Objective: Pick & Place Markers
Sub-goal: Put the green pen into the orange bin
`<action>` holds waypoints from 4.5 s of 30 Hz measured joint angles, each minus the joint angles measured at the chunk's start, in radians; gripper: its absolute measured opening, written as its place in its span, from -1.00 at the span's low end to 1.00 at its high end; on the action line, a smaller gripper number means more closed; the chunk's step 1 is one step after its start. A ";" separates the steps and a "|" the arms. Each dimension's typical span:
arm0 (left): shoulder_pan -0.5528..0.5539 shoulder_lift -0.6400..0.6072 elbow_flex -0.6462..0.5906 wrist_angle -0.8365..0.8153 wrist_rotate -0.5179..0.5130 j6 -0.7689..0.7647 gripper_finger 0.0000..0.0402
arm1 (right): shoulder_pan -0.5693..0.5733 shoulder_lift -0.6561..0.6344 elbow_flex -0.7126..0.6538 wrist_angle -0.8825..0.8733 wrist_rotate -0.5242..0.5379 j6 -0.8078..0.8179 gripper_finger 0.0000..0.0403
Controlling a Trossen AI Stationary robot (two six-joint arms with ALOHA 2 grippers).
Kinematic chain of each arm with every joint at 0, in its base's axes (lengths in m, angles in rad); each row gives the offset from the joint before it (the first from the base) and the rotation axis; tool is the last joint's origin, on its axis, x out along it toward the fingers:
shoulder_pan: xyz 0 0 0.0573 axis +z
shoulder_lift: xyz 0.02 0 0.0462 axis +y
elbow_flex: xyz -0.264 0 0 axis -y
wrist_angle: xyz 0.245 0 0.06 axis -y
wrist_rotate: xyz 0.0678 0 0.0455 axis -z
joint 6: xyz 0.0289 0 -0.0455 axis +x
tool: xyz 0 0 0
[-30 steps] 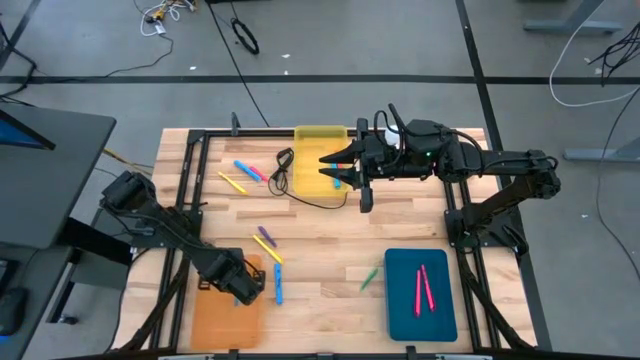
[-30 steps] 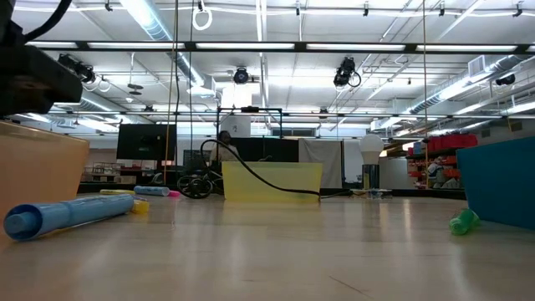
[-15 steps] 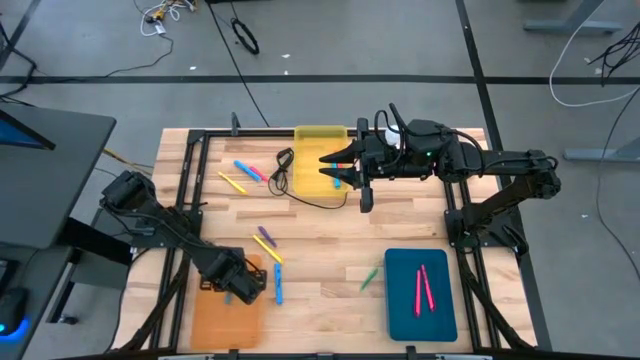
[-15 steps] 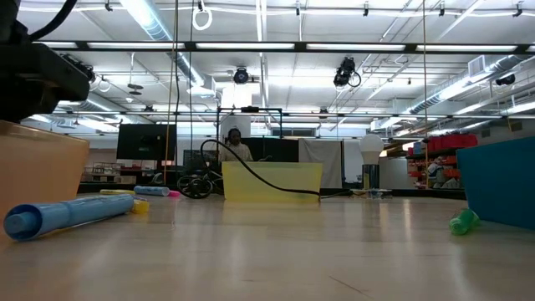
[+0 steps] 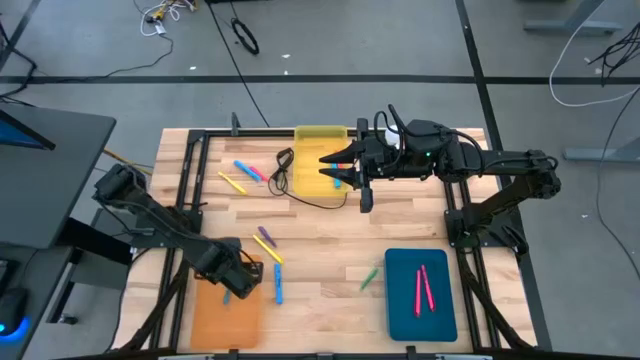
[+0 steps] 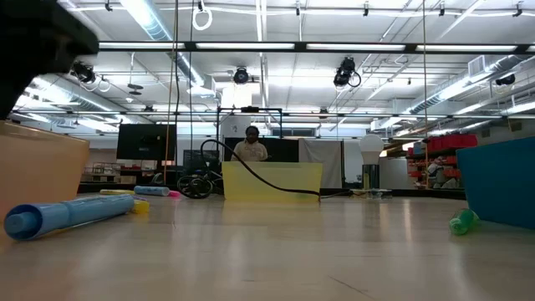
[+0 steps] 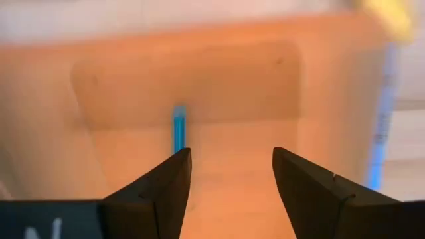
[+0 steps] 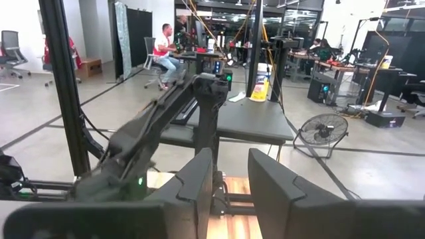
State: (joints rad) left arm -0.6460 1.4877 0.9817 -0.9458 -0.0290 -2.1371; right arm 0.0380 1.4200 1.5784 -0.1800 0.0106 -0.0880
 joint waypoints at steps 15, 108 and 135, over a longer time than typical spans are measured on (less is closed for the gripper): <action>0.003 -0.182 0.046 -0.069 -0.267 0.412 0.11 | 0.000 0.000 0.000 -0.002 0.000 -0.026 -0.50; 0.307 -0.448 0.046 1.025 -0.373 1.886 0.11 | 0.288 0.242 0.332 -1.333 -0.074 -0.269 0.24; 0.307 -0.448 0.046 1.007 -0.352 1.886 0.11 | 0.355 0.292 -0.147 -0.928 -0.125 -0.369 0.24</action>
State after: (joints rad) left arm -0.3393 1.0401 1.0279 0.0612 -0.3815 -0.2512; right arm 0.3931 1.7123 1.4316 -1.1084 -0.1143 -0.4574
